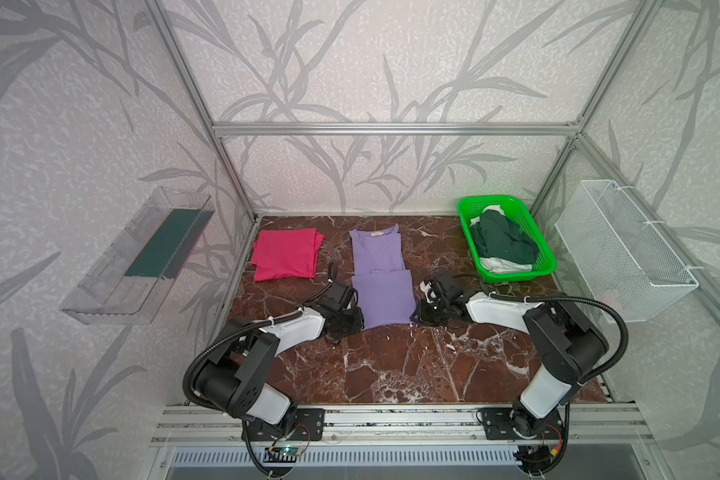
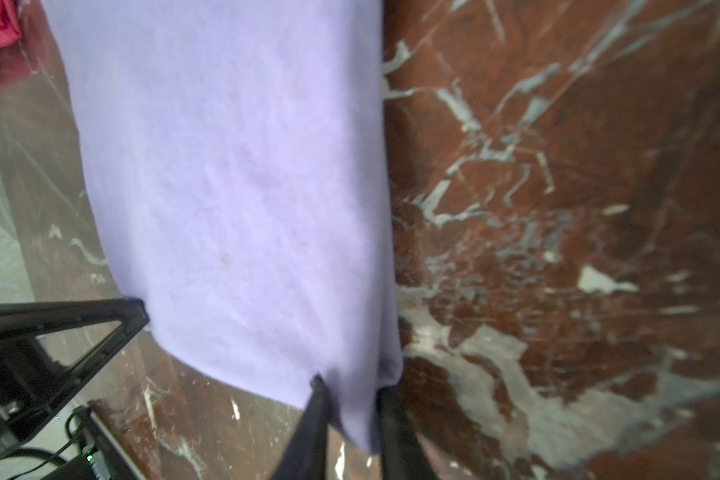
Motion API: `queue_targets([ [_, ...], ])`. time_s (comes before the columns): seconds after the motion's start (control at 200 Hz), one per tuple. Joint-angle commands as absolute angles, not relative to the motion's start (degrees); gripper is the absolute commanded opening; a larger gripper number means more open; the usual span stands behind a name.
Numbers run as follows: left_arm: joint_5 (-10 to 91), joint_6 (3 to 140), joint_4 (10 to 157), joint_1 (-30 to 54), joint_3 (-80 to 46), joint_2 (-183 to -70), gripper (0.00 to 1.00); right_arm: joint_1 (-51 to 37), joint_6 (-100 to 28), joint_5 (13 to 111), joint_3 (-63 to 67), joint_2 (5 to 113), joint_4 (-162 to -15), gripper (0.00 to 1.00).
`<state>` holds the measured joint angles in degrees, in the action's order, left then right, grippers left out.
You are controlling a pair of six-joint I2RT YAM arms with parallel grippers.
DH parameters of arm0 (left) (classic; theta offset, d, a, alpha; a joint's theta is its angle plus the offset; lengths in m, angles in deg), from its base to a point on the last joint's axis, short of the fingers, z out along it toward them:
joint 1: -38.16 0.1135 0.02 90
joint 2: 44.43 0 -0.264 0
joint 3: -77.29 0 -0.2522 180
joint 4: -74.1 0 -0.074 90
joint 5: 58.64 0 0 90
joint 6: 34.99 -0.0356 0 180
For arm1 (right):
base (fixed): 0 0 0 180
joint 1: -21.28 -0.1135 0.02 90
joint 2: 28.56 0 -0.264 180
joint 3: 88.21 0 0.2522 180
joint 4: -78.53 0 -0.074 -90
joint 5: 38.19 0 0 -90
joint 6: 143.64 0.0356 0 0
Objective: Fold and stack the t-shirts
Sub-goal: 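Grasp the near corners of the lavender bundle with both grippers, then lift and fold the near half over toward the collar with both grippers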
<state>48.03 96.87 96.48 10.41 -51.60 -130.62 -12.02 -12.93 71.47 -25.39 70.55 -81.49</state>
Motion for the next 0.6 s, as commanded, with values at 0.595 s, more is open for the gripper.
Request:
queue_targets([
  [0.595,54.60,94.80,126.65,5.96,-47.22,-105.48,0.00,-22.05,-11.21,68.38,-28.75,46.78,-58.15,0.00],
])
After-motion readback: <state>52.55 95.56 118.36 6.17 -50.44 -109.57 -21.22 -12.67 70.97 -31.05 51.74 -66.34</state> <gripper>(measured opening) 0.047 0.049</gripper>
